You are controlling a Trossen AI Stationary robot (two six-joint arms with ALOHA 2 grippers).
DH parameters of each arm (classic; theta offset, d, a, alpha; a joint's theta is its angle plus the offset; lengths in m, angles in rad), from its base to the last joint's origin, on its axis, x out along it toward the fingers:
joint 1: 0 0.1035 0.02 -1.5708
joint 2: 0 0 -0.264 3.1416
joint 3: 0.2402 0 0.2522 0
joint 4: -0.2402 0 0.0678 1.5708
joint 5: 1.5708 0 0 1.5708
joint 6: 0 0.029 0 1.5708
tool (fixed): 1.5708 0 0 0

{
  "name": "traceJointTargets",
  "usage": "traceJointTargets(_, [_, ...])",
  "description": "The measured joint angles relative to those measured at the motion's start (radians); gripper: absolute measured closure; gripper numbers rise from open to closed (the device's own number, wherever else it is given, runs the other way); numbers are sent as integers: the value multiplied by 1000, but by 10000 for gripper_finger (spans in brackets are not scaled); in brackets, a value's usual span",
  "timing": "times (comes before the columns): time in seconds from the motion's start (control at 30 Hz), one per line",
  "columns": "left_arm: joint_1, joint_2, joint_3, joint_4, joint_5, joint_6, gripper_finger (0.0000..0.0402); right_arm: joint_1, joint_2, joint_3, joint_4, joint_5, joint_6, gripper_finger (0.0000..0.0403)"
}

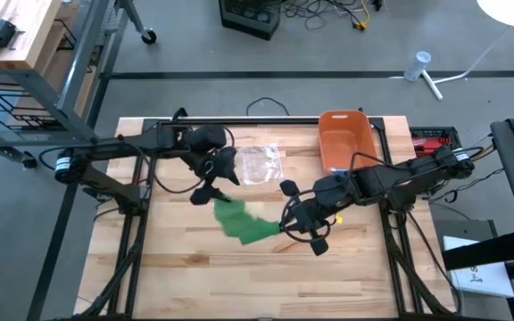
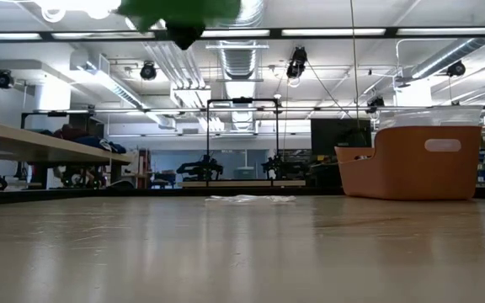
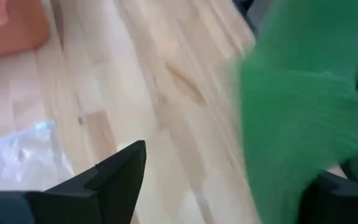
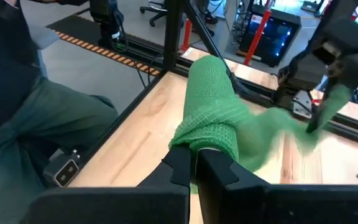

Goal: Roll bandage
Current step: Roll the green bandage

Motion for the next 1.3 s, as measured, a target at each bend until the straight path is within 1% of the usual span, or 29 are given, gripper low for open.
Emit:
traceJointTargets(0.13, [-1, -27, -25, 169, 91, -117, 114, 0, 0, 0, -5, 2, 3, 403])
traceJointTargets(0.2, [-1, -32, -33, 166, 94, -126, 110, -1, 0, 0, -5, 4, 2, 403])
traceJointTargets(0.33, [-1, -46, -51, 114, 48, -126, 104, -1, 0, 0, -6, 5, 1, 403])
traceJointTargets(0.47, [-7, -99, -96, 162, 66, -167, 105, -1, 0, 0, -2, 9, 3, 403])
traceJointTargets(0.53, [-21, -137, -158, 260, 98, -217, 109, -2, -1, 0, 13, 12, 13, 403])
traceJointTargets(0.6, [-38, -187, -248, 382, 114, -288, 115, -2, -4, 0, 51, 12, 25, 403])
traceJointTargets(0.7, [-67, -271, -401, 661, 112, -410, 122, -2, -13, 0, 109, 12, 41, 403])
traceJointTargets(0.77, [-94, -311, -509, 876, 77, -490, 126, -7, -21, 0, 156, 12, 56, 403])
traceJointTargets(0.87, [-136, -337, -654, 1166, 0, -561, 127, -25, -26, 0, 252, 31, 98, 403])
traceJointTargets(0.93, [-155, -342, -720, 1314, -45, -576, 126, -43, -37, 0, 294, 103, 173, 403])
traceJointTargets(0.97, [-161, -348, -746, 1347, -66, -581, 125, -56, -38, 0, 326, 154, 228, 403])
traceJointTargets(1.03, [-168, -357, -785, 1372, -108, -581, 126, -86, -45, 0, 363, 258, 338, 403])
traceJointTargets(1.1, [-171, -376, -811, 1360, -140, -581, 129, -124, -48, 0, 377, 312, 438, 403])
traceJointTargets(1.2, [-171, -415, -824, 1323, -141, -581, 133, -169, -38, -3, 435, 313, 578, 403])
traceJointTargets(1.3, [-172, -482, -831, 1168, -141, -579, 138, -182, -5, -5, 515, 256, 643, 403])
